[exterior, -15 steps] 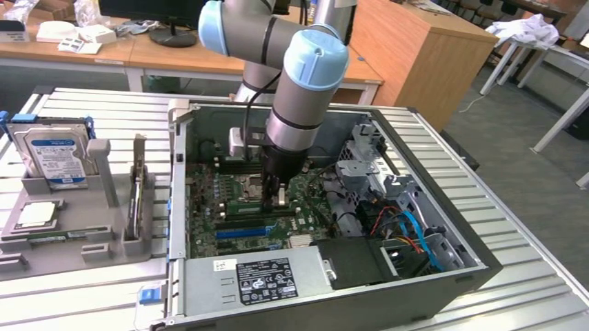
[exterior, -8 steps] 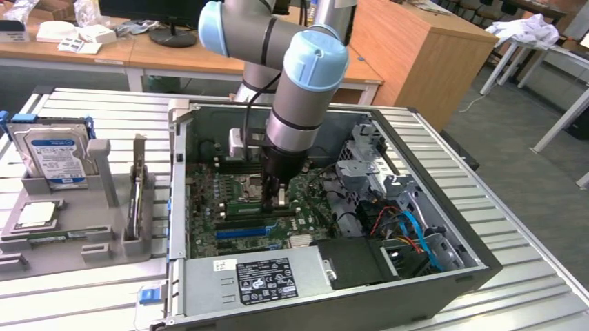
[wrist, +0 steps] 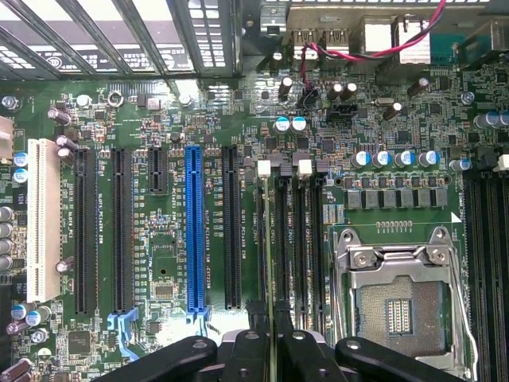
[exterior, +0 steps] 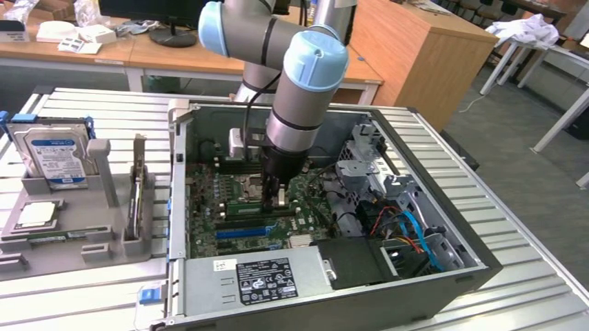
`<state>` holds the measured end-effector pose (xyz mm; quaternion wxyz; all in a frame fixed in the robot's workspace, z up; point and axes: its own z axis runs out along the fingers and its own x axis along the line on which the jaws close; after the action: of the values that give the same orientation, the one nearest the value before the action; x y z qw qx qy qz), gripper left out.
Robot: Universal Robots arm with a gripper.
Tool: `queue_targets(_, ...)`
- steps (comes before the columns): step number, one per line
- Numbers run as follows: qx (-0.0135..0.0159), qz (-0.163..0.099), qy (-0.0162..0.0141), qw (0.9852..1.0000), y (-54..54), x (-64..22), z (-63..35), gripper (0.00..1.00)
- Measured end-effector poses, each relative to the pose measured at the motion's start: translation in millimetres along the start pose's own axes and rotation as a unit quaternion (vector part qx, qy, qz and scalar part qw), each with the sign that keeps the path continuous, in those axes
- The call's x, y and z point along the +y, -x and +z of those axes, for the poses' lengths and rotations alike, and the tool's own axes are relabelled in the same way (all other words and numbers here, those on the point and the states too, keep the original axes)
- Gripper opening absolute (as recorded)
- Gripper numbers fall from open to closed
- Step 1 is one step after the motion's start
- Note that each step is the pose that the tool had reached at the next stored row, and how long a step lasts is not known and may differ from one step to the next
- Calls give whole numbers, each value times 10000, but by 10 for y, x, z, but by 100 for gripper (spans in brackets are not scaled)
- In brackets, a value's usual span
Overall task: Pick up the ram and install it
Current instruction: 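Insert the ram into the slot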
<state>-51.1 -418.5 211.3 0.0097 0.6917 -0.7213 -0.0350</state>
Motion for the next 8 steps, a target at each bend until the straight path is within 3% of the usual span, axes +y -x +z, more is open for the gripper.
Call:
queue_targets(5, 0, 0, 0, 10000, 0, 0, 0, 15)
queue_targets(8, 0, 0, 0, 10000, 0, 0, 0, 27)
